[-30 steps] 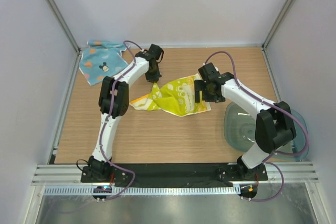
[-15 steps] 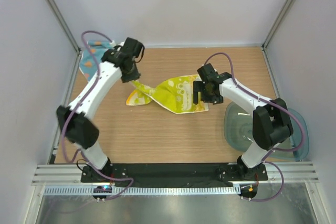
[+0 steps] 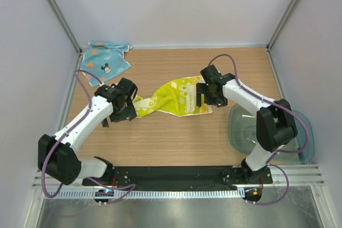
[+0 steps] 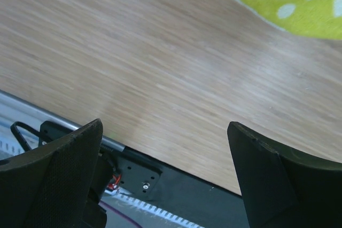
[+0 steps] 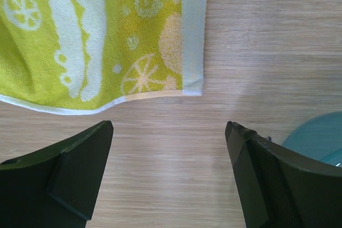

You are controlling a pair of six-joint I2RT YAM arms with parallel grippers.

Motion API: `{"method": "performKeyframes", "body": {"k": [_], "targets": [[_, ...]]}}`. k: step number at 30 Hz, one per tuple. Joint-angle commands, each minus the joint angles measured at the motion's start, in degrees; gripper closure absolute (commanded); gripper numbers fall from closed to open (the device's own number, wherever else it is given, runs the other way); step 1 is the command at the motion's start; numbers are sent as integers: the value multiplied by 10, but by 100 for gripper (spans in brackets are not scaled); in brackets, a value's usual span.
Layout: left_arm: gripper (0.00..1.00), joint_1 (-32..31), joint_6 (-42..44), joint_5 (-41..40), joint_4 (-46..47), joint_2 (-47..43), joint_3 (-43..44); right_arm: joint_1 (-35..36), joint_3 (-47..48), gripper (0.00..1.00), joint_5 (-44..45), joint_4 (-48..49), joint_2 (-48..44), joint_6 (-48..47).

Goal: Roll the towels
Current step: Flatten the towel

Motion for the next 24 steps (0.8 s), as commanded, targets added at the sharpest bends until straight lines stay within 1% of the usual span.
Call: {"method": "performKeyframes", "body": {"k": [1, 4, 5, 7, 8, 10, 13, 15, 16, 21, 22, 24], "targets": [[0, 9, -1, -33, 64, 44, 45, -2, 23, 6, 3, -14, 11, 0], [0, 29, 22, -17, 114, 83, 63, -4, 22, 5, 9, -19, 22, -4], [0, 33, 26, -11, 138, 106, 65, -6, 21, 6, 5, -18, 30, -4], [0, 52, 41, 11, 164, 123, 63, -18, 15, 8, -8, -6, 35, -4], [0, 61, 45, 17, 188, 138, 61, -21, 15, 11, -13, -4, 41, -1], [0, 87, 52, 41, 203, 150, 55, -30, 15, 13, -17, -1, 47, -1], [2, 114, 62, 73, 235, 164, 41, -42, 15, 23, -17, 10, 58, 0], [2, 118, 64, 80, 252, 169, 33, -49, 13, 27, -24, 15, 72, 0], [2, 119, 63, 81, 255, 170, 32, -49, 12, 31, -28, 17, 76, -1], [3, 118, 55, 83, 275, 191, 12, -51, 4, 36, -37, 34, 101, 2], [4, 118, 51, 84, 283, 194, 10, -53, 3, 41, -39, 35, 108, 2], [4, 119, 49, 84, 289, 198, 5, -53, 3, 43, -40, 40, 113, 3]]}}
